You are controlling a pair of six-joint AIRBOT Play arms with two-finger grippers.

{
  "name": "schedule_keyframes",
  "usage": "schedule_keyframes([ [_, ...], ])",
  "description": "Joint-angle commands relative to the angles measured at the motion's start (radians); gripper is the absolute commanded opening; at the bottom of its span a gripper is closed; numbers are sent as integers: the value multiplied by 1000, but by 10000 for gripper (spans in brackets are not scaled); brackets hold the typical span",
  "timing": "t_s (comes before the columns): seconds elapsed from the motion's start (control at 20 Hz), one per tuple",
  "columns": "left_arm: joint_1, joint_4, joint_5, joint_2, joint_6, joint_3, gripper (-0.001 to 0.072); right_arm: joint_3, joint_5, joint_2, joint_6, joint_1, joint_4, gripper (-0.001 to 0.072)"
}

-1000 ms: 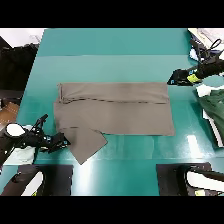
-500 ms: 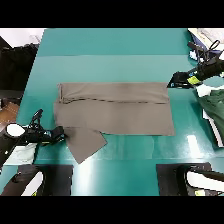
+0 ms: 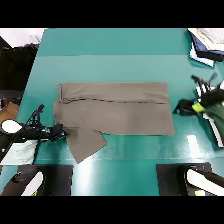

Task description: Fold the shirts.

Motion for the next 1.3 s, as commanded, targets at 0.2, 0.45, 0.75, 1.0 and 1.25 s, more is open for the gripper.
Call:
schedule_keyframes([
  [0.2, 0, -22, -34, 0, 32, 14, 27, -358, -116, 73, -92, -192, 19, 438],
  [0.45, 0, -22, -39, 0, 32, 14, 27, -386, -173, 73, -123, -192, 150, 368],
  [0.75, 0, -23, -58, 0, 31, 15, 26, -386, -122, 73, -164, -192, 163, 21],
  [1.0, 0, -23, -209, 58, 30, 60, 23, -241, 37, 100, -147, -192, 46, 19],
  [1.25, 0, -151, -265, 194, 6, 112, 25, -100, 104, 224, -106, -192, 34, 18],
])
